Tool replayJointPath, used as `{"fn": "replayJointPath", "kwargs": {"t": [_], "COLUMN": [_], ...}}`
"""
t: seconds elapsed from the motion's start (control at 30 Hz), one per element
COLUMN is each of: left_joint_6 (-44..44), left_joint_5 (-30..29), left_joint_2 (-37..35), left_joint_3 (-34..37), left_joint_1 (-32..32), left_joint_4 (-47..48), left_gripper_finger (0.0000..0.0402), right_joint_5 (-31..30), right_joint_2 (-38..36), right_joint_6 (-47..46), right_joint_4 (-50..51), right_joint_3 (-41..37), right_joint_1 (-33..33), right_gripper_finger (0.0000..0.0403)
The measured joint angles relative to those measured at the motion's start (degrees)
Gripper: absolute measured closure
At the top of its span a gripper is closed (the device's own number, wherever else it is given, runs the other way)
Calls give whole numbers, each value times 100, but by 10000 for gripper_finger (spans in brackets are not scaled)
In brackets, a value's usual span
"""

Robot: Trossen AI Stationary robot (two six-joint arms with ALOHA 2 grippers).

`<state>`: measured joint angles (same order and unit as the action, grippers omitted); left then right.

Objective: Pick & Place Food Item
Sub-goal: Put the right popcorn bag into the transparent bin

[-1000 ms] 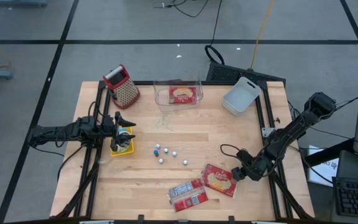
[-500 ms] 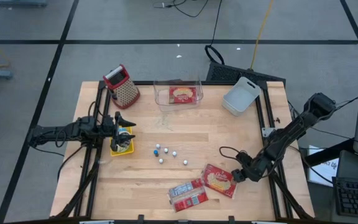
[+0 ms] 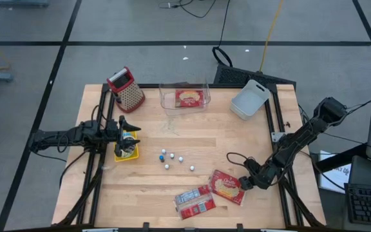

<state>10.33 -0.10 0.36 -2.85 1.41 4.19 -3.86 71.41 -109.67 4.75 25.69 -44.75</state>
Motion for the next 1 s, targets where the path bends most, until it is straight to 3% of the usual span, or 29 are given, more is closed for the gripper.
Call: {"fn": "replayJointPath", "kwargs": {"t": [0.4,1.0], "left_joint_6": [-2,0], "left_joint_5": [0,0], "left_joint_2": [0,0], "left_joint_3": [0,0], "left_joint_1": [2,2], "left_joint_4": [2,2], "left_gripper_finger": [121,121], "right_joint_5": [-211,-441], "right_joint_2": [1,1], "right_joint_6": [277,1137], "right_joint_4": [5,-4], "right_joint_3": [-4,-4], "right_joint_1": [0,0], "right_gripper_finger": [247,390]}}
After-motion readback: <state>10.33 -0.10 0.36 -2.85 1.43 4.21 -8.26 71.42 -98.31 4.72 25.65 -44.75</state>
